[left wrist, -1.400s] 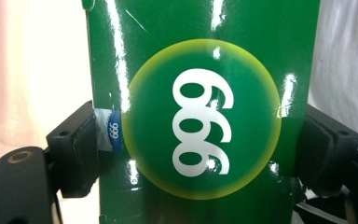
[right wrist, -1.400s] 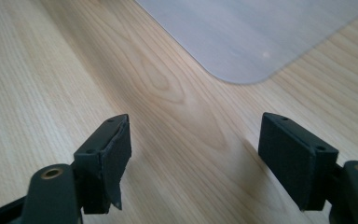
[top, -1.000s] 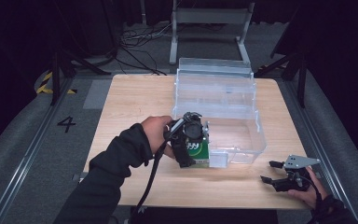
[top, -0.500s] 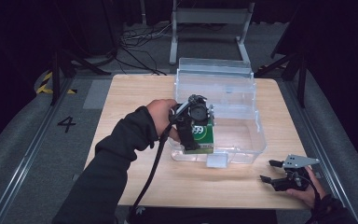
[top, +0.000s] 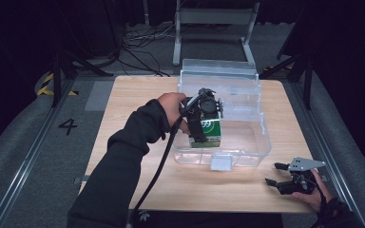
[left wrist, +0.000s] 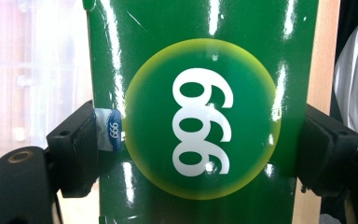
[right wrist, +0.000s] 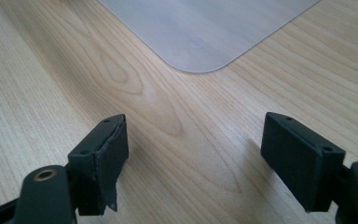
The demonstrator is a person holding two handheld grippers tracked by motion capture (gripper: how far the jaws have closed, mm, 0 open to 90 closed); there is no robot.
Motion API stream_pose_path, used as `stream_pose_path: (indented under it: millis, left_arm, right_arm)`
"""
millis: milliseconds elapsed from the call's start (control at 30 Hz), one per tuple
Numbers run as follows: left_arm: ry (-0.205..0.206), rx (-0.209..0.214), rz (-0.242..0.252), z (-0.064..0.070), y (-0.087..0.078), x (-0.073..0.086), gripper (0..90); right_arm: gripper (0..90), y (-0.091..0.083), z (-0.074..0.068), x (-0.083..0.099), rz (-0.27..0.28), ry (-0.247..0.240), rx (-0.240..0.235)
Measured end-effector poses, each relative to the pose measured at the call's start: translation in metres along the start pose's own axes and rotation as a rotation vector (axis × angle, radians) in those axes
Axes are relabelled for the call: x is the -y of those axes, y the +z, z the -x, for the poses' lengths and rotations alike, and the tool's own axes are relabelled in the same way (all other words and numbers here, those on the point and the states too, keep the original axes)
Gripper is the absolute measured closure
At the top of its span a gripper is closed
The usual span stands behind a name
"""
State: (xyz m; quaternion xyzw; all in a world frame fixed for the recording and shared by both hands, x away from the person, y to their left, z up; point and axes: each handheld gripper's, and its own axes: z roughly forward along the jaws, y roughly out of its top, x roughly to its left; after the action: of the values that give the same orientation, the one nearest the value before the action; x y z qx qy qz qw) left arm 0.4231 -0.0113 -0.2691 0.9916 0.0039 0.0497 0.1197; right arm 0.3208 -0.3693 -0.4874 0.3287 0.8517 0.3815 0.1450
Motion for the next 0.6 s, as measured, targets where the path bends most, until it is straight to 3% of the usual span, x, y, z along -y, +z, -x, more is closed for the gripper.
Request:
stream_pose_path:
  millis: [400,533,600]
  left_arm:
    - [0.011,0.003,-0.046,-0.011,0.029,-0.021,17.2]
    - [0.011,-0.006,-0.076,-0.013,0.038,-0.02,17.2]
    - [-0.009,0.002,-0.063,-0.016,0.038,-0.017,17.1]
  right_arm:
    - [23.6,0.0,0.0,0.0,0.001,0.003,-0.001]
    - [23.5,0.0,0.0,0.0,0.0,0.001,0.0]
    - [23.5,0.0,0.0,0.0,0.0,0.001,0.0]
